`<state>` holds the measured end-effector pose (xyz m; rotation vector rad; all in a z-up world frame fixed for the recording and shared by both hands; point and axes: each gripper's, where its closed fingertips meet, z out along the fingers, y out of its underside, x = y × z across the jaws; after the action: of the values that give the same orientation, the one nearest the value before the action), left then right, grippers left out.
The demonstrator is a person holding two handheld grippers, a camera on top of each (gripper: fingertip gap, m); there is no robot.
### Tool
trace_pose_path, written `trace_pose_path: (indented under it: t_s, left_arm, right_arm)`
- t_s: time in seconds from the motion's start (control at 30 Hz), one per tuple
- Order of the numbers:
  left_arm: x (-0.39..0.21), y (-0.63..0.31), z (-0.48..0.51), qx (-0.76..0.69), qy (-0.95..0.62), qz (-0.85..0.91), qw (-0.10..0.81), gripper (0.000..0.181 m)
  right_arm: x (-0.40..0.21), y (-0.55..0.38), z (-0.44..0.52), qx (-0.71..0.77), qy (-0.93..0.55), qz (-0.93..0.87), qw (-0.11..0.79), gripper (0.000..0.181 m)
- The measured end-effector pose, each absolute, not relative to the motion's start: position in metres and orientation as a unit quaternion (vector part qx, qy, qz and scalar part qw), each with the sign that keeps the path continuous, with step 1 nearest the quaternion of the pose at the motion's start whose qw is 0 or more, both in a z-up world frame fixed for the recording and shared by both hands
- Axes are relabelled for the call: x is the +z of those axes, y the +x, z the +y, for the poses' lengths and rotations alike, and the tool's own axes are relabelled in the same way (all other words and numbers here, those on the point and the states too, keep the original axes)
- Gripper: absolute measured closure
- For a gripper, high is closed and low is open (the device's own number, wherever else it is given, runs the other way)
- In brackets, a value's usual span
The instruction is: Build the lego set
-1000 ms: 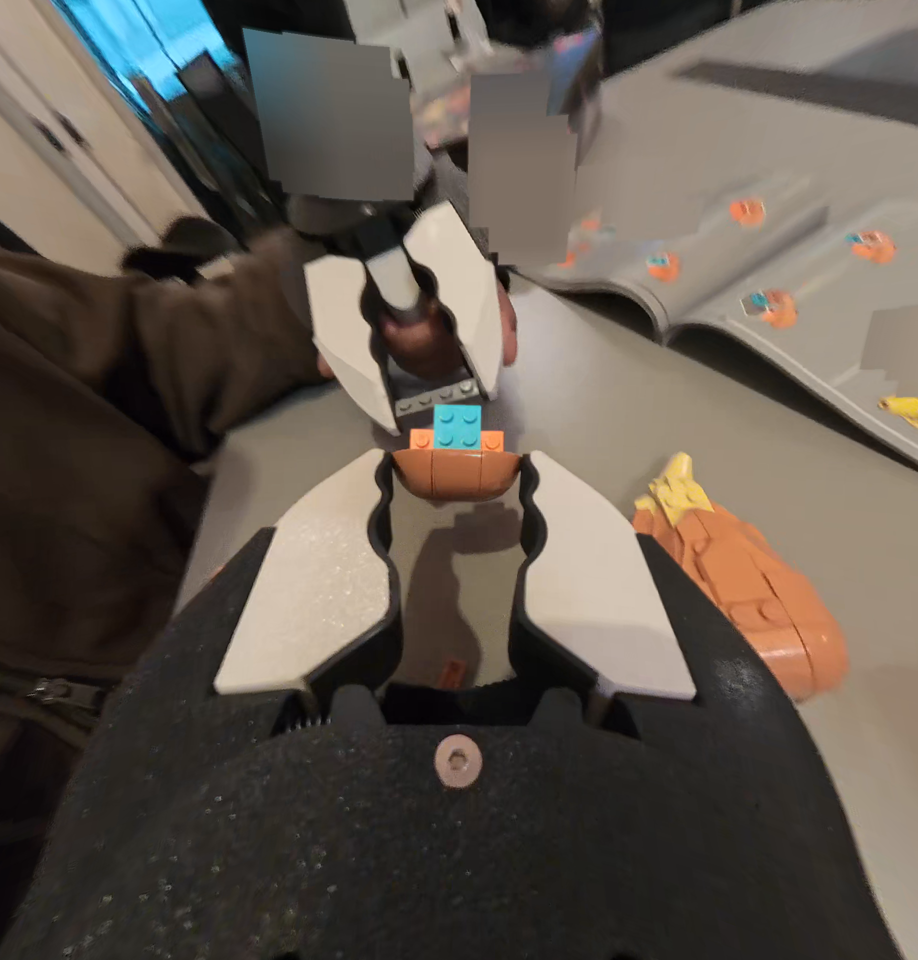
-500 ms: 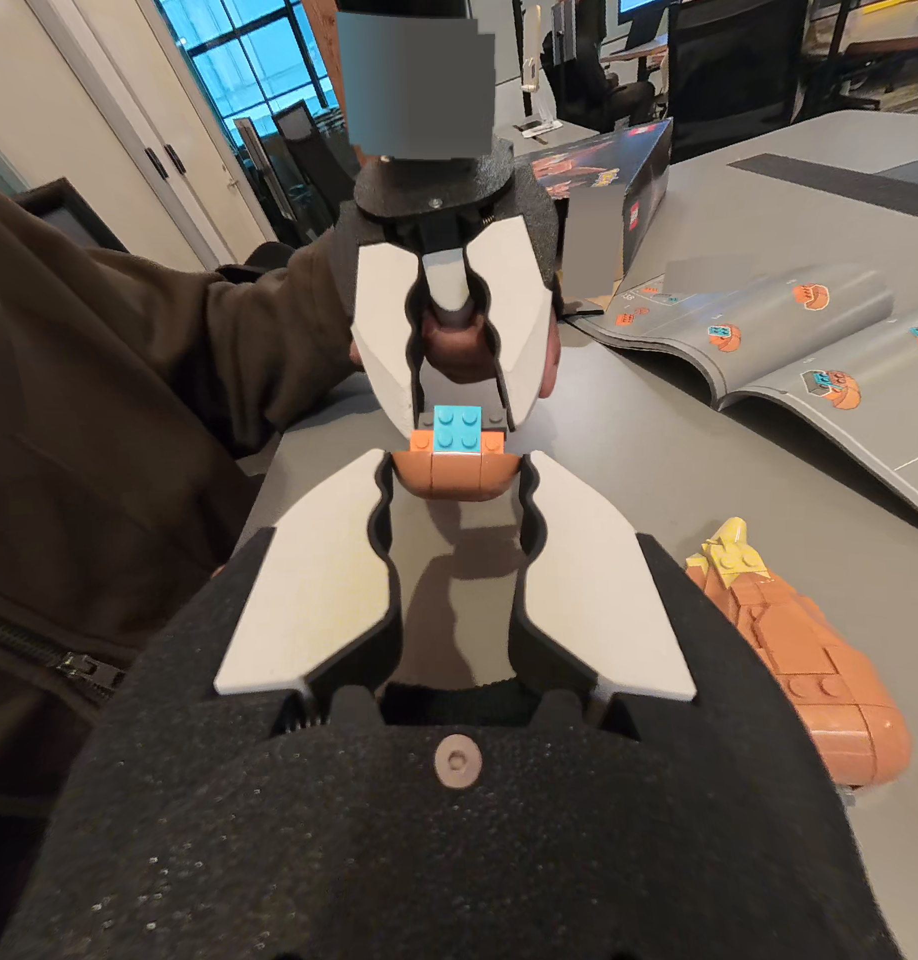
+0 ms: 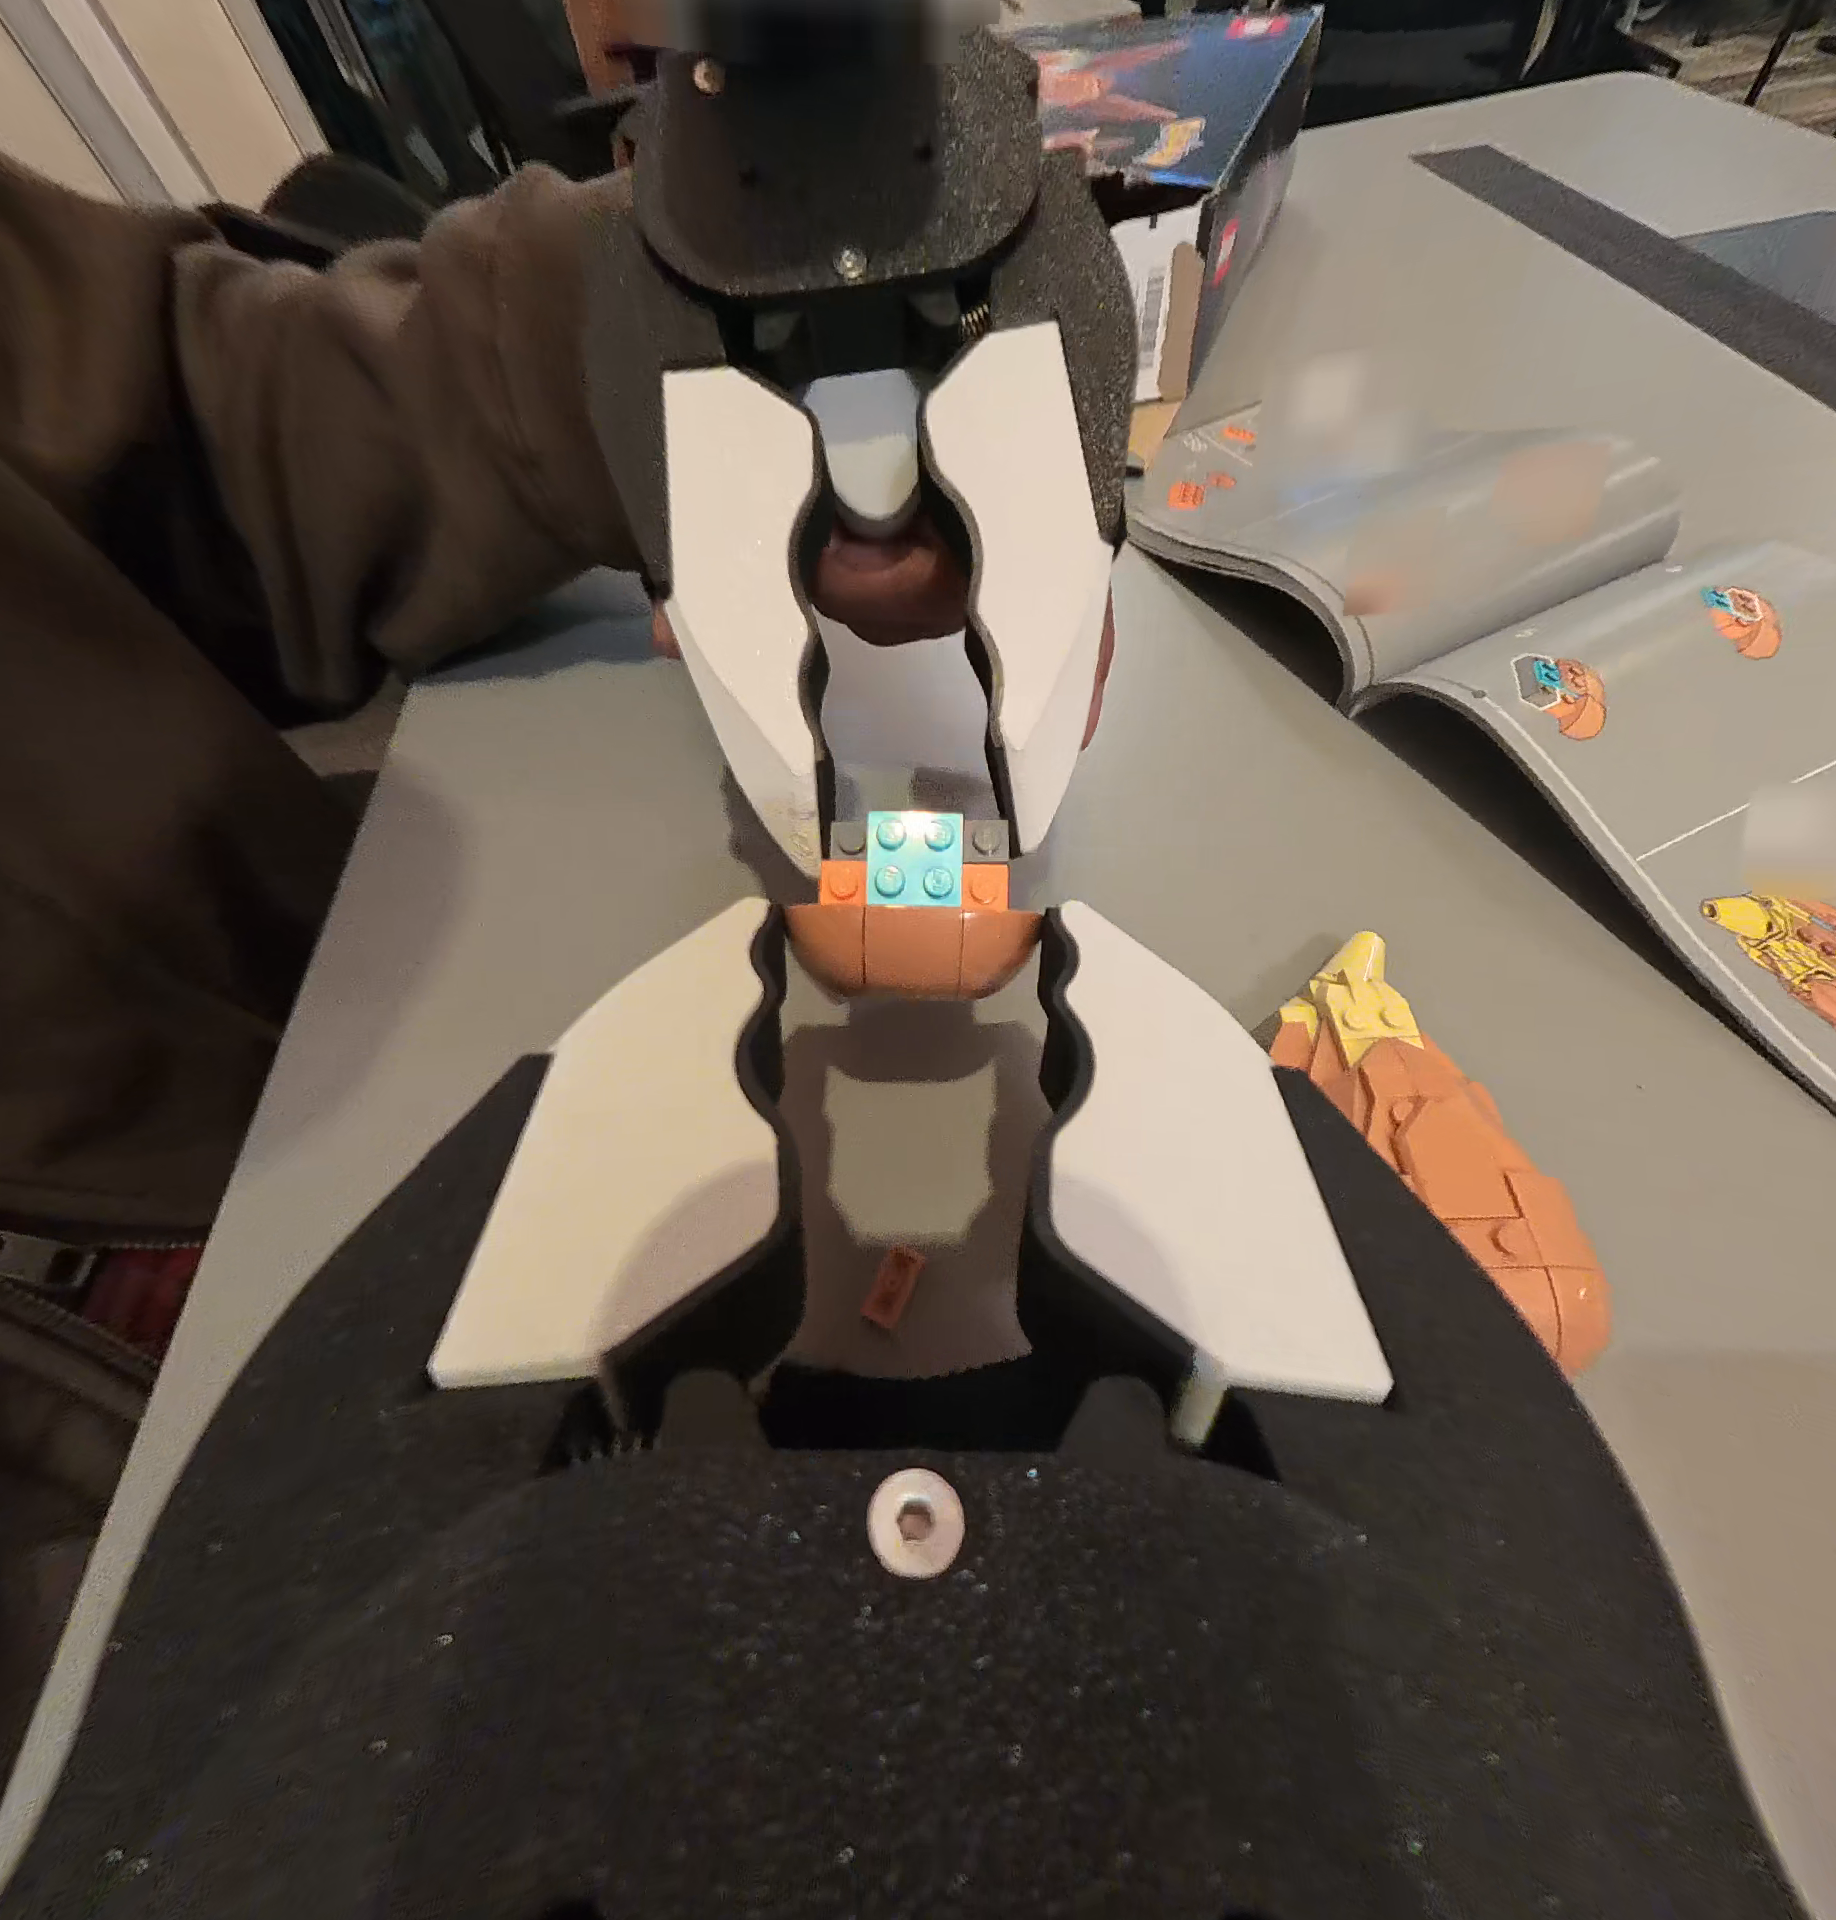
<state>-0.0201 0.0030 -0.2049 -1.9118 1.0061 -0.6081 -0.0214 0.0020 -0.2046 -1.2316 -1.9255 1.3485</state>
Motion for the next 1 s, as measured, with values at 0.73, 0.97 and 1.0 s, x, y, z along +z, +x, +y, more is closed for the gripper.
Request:
trace_pose_path:
  t_s: [0.73,0.97,1.0]
  left_arm:
    - [-0.175,-0.018,-0.009,-0.137,-0.77,0.489,0.388,0.148]
    - [-0.15,-0.018,-0.027,-0.087,-0.772,0.532,0.337,0.148]
    - [-0.147,-0.018,-0.029,-0.082,-0.772,0.537,0.33,0.148]
  right_arm:
    - [-0.175,-0.018,-0.01,0.515,-0.425,-0.679,0.305,0.134]
    - [-0.149,-0.016,-0.03,0.543,-0.406,-0.643,0.356,0.134]
    - [-0.146,-0.016,-0.032,0.546,-0.403,-0.638,0.364,0.134]
